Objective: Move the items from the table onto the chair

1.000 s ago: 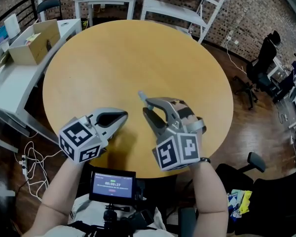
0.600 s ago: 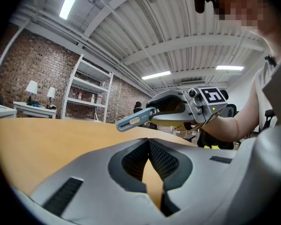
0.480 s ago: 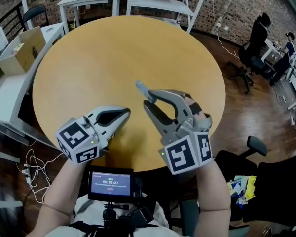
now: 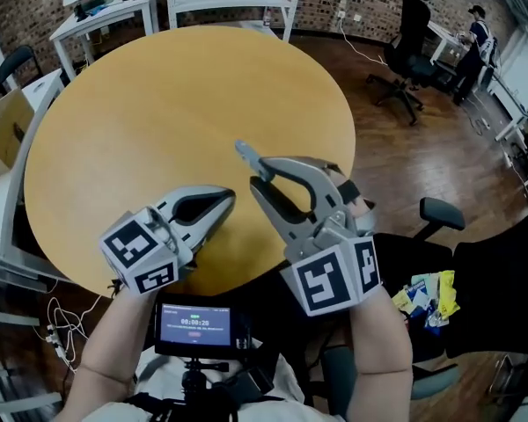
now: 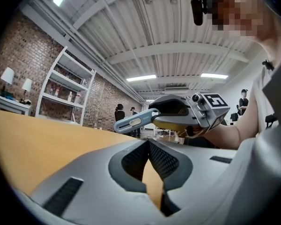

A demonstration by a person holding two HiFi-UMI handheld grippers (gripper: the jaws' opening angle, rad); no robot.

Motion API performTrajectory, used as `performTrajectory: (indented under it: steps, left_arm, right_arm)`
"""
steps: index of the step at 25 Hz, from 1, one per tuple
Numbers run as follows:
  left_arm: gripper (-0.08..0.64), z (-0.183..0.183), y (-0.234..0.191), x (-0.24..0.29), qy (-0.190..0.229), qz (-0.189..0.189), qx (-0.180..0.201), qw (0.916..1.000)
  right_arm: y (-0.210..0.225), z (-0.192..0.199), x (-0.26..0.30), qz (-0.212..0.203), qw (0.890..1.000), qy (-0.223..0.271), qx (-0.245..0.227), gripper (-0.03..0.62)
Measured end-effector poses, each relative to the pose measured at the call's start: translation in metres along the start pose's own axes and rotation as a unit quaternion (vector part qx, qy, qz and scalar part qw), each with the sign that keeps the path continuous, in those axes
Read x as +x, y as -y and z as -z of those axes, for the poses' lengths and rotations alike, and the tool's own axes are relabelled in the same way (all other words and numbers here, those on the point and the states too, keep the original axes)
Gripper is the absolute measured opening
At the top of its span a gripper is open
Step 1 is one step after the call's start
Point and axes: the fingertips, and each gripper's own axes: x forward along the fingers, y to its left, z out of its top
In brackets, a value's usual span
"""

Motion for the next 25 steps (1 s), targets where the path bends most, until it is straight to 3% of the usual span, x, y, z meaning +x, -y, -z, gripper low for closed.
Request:
performTrajectory:
  steps: [10, 20, 25]
  left_arm:
    - [0.008, 0.004, 0.083, 0.098, -0.023, 0.098, 0.011, 0.9949]
    - [0.009, 0.019, 0.179, 0.178, -0.051, 0.190, 0.040, 0.9797]
    - [0.009, 0.027, 0.220, 0.204, -0.059, 0.232, 0.036, 0.9703]
  right_arm:
    - [0.024, 0.068, -0.097, 0.068, 0.995, -0.070, 0.028, 0.115]
    - [0.026, 0.133, -0.204, 0.131, 0.978, -0.152, 0.051, 0.115]
    - [0.023, 0.153, -0.246, 0.154, 0.968, -0.188, 0.065, 0.115]
